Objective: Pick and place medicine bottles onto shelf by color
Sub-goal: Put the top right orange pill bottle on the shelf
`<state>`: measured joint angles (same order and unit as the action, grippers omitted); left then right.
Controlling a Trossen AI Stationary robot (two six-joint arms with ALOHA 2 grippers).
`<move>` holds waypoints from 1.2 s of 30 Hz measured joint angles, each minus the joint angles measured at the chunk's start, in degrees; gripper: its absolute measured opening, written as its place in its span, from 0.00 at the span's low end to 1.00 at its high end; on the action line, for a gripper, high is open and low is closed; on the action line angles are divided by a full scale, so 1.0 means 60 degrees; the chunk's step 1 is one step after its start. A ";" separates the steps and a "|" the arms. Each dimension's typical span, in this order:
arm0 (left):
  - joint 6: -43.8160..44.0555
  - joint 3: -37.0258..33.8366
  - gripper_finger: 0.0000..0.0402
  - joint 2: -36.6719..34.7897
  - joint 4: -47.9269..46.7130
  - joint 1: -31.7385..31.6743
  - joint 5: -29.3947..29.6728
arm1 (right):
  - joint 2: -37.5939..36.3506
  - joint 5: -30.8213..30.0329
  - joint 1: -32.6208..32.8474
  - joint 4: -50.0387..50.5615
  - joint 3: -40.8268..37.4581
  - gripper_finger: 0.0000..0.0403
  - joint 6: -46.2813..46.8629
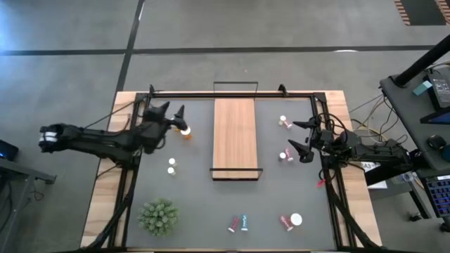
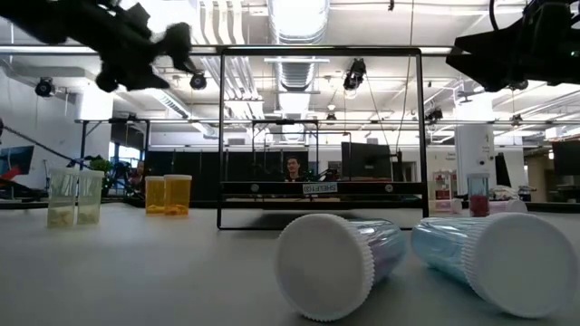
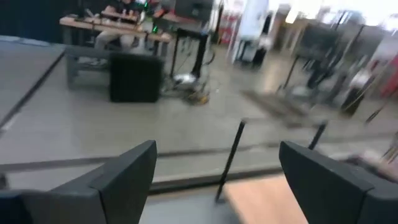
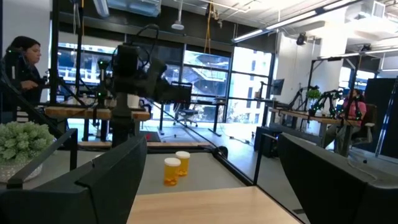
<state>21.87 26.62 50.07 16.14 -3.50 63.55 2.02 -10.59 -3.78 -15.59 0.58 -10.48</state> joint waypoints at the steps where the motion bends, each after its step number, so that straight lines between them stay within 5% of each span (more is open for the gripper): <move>1: 0.0049 0.0170 0.80 0.0289 -0.0004 -0.0111 0.0007 | 0.0000 0.0002 0.0000 0.0054 -0.0002 0.87 -0.0002; 11: 0.0053 0.1087 0.80 0.2472 0.0063 -0.1033 -0.0538 | 0.0061 -0.0001 -0.0001 0.0112 -0.0001 0.87 0.0001; 25: 0.0239 0.1514 0.80 0.4300 0.0013 -0.2517 -0.3833 | 0.0066 -0.0001 0.0000 0.0119 -0.0004 0.87 0.0001; 36: 0.3691 0.3647 0.80 0.5509 -0.4405 -0.4382 -0.7595 | 0.0066 -0.0001 0.0002 0.0119 0.0000 0.87 0.0000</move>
<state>44.02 48.50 83.12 -10.29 -29.79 17.98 2.42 -10.59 -3.77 -14.87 0.58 -10.48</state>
